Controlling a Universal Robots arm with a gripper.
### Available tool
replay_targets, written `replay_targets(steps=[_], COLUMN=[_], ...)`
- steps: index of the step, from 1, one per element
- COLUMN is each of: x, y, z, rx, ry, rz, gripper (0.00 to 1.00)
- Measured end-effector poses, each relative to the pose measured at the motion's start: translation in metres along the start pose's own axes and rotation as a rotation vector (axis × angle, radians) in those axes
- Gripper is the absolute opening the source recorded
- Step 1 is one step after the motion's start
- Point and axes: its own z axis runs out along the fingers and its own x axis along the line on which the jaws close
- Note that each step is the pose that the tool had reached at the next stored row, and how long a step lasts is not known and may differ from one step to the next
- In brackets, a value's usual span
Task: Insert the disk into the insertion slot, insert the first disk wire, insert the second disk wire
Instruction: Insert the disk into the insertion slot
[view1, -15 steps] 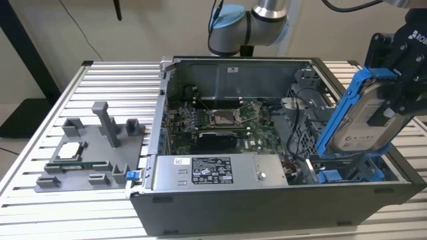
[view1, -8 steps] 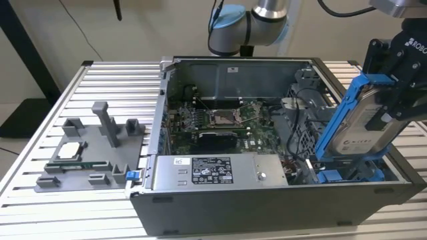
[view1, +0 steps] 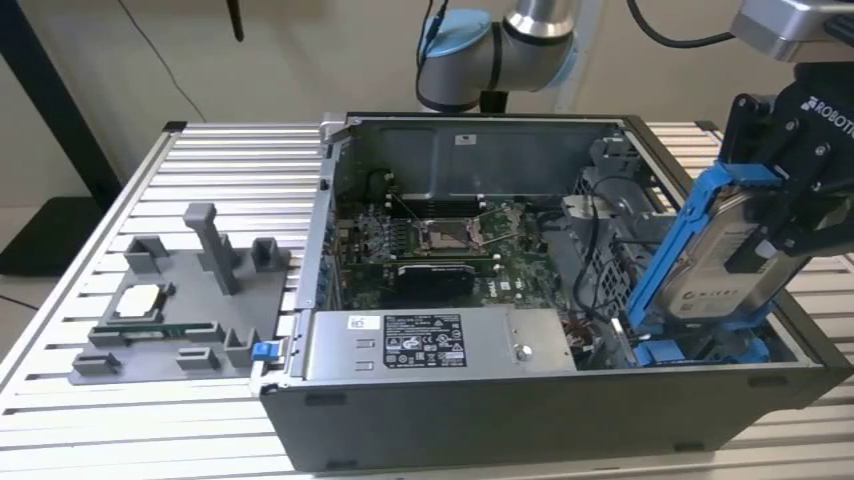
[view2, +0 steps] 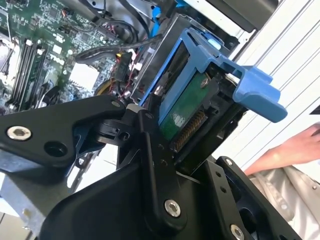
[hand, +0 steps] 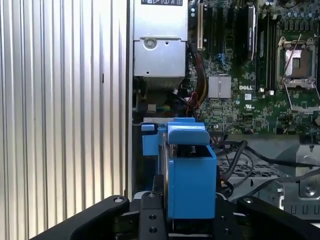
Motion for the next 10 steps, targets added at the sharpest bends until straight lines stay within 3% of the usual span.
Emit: replay_targets(steps=[7, 10], x=[0.0003, 0.0004], y=[-0.004, -0.0047], z=[0.0083, 0.0104], rx=[-0.0003, -0.0007], ry=[-0.0005, -0.0053], rz=[0.0, 0.0], gripper=[0.0, 0.0])
